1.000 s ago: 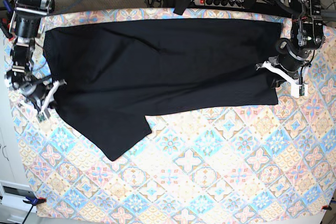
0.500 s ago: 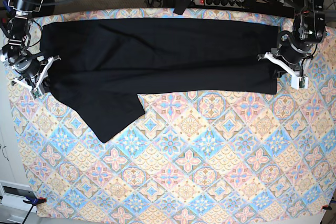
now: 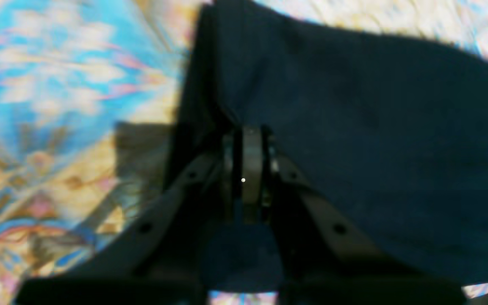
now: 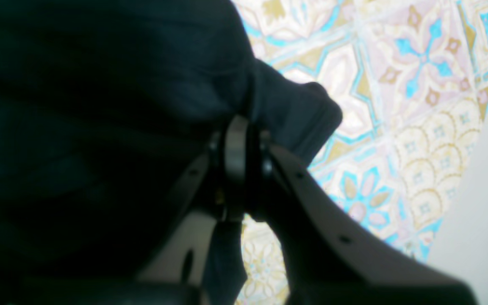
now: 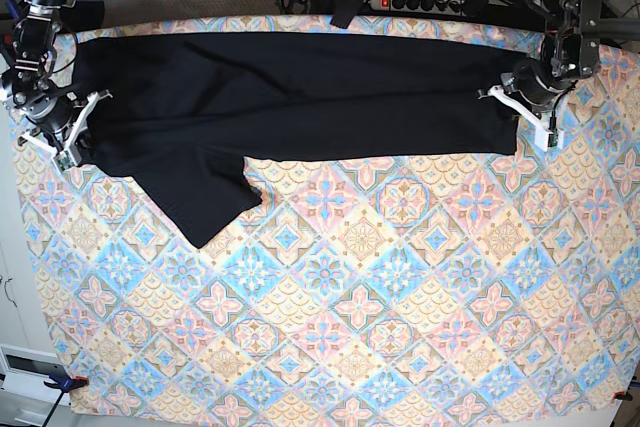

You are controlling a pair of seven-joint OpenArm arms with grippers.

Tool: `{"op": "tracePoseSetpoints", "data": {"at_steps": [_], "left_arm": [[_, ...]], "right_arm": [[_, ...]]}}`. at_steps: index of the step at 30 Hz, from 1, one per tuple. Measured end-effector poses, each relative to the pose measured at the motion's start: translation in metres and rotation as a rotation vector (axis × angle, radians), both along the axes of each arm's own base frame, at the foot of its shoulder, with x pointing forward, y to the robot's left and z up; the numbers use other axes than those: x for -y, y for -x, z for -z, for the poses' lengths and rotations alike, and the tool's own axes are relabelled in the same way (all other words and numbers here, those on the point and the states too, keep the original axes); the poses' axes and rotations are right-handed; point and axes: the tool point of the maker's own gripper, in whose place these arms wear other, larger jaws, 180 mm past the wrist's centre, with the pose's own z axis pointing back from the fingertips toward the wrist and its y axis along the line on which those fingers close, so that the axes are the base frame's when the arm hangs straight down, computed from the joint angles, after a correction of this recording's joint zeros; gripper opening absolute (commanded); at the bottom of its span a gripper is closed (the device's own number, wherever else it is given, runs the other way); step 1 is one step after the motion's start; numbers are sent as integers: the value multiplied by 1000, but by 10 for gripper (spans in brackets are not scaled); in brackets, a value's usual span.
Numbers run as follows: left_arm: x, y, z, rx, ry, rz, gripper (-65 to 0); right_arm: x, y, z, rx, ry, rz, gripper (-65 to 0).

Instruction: Fold the T-shirt properly

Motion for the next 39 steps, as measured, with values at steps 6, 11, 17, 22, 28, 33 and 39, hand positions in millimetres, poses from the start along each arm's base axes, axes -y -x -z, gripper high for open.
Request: {"op": "tracePoseSetpoints", "data": {"at_steps": [6,11,17,22,28,33,39], "left_arm": [[13,8,8,-33,10,39,-494],[10,7,7,-30,8,29,-466],[20,-6,-12,33,13,54,-461],[30,-16,-26,92,46,28,-461],[12,-26,-45,167,51,-75,-460],[11,-35,-62,229,52,-98,-460],[26,-40,-72,275,98,-122,-460]], "right_arm": [[1,10,4,-18,4,2,-482],[9,4,-18,40,43,7,-436],[16,-21,-71,180,123,-14,-433],[-16,-29,-62,155,104,-101,-433],[-68,-89,-74,179,98,-238,-431],[-77,-109,-42,53,78,-253,-431],[-85,-126,-8,-55,18,-245,-431]]}}
